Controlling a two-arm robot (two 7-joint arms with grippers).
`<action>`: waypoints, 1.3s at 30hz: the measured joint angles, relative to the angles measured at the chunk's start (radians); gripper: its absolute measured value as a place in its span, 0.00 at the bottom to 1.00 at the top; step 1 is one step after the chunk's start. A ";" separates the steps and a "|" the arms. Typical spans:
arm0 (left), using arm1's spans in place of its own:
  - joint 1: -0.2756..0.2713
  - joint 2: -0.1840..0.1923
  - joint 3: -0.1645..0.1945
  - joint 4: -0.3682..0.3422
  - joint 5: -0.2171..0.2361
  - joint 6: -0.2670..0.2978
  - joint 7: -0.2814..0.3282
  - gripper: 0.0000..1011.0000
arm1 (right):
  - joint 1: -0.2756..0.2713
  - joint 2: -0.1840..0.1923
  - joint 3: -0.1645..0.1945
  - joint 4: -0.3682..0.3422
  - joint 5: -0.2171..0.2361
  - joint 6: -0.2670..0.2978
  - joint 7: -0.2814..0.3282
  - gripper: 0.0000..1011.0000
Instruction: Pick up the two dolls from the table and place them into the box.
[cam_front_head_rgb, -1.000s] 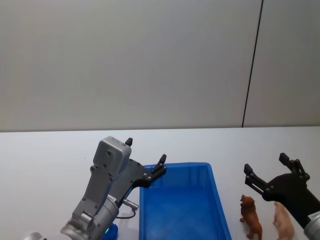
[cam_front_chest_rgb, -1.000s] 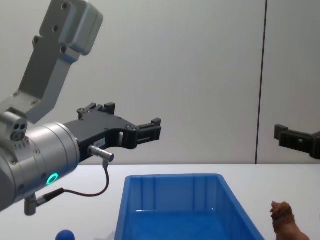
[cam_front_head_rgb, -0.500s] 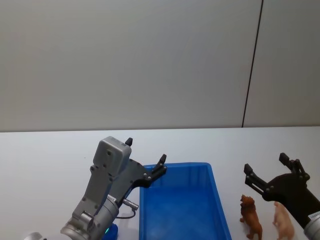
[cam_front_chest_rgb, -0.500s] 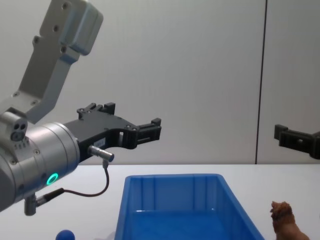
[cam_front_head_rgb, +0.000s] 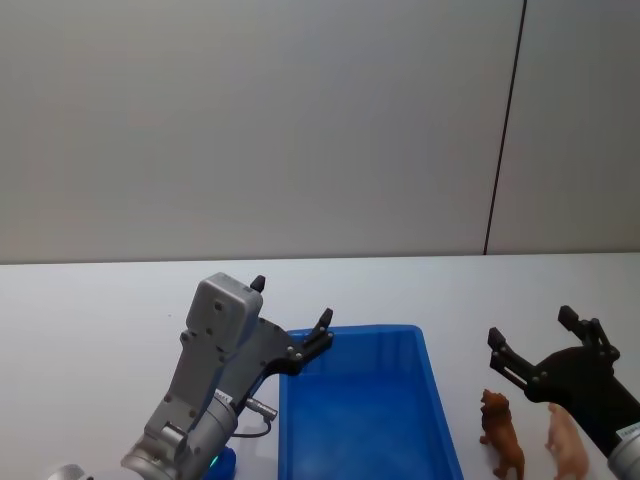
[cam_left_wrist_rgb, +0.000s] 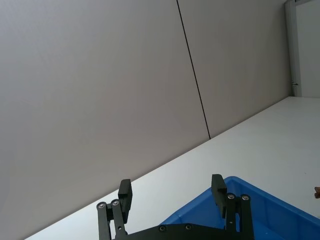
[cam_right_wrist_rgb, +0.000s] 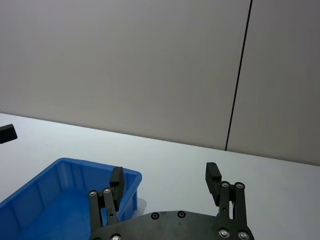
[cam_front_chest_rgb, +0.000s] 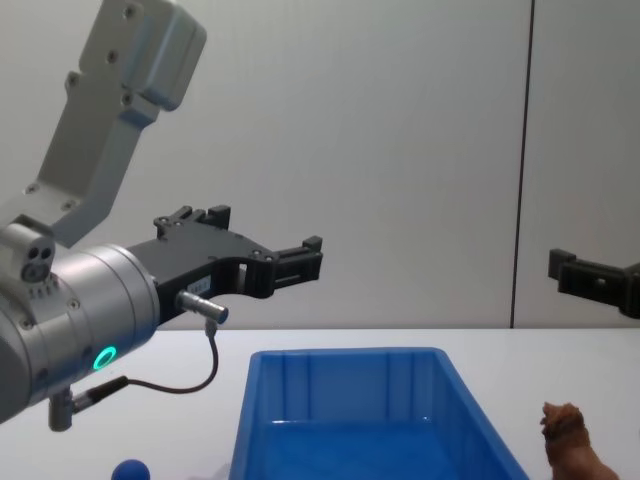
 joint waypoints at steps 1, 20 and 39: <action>0.000 0.000 0.000 0.000 0.000 0.000 0.000 0.99 | 0.000 0.000 0.000 0.000 0.000 0.000 0.000 0.99; 0.000 0.000 0.000 0.000 0.000 0.000 0.000 0.99 | -0.031 0.017 0.019 -0.013 0.013 0.019 -0.058 0.99; 0.000 0.000 0.000 0.000 0.000 0.000 0.000 0.99 | -0.096 0.037 0.042 -0.016 0.044 0.117 -0.145 0.99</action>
